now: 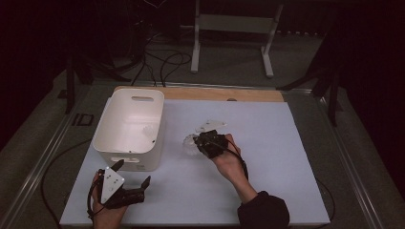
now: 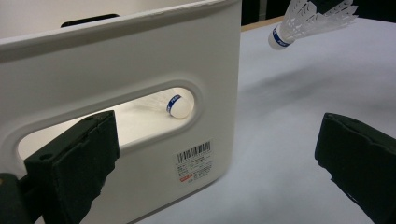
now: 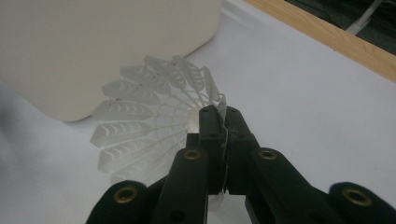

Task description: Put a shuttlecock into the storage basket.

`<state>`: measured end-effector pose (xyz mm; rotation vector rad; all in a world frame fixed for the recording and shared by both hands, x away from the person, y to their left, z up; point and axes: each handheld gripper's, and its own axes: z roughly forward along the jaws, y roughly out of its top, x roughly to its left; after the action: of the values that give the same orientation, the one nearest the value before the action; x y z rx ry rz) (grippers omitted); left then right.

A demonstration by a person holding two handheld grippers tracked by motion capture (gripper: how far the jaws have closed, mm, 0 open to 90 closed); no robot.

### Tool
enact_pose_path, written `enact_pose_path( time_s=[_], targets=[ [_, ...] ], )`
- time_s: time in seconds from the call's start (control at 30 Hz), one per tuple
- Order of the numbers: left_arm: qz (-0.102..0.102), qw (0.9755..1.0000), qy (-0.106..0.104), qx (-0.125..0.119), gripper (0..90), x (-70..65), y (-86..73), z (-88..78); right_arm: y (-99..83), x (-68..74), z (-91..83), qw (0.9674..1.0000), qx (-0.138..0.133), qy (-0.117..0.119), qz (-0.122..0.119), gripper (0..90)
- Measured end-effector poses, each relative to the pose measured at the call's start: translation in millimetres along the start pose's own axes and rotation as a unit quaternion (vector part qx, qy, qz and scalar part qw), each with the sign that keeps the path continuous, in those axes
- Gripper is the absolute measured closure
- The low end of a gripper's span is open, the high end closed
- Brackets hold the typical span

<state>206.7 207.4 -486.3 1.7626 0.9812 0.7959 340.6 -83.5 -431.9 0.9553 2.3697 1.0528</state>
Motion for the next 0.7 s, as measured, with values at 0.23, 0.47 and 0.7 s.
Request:
enact_pose_path(
  time_s=[0.23,0.47,0.7],
  targets=[
    [0.0,1.0,0.0,0.0,0.5,-0.6,0.0,0.3,0.5,1.0,-1.7,1.0,-0.004,0.002,-0.001,88.3],
    [0.0,1.0,0.0,0.0,0.5,-0.5,-0.1,0.3,2.0,1.9,-3.0,1.0,-0.007,0.002,-0.002,88.4],
    [0.0,1.0,0.0,0.0,0.5,-0.5,-0.1,0.3,3.2,2.9,-3.7,1.0,-0.009,0.003,-0.004,88.3]
  ],
)
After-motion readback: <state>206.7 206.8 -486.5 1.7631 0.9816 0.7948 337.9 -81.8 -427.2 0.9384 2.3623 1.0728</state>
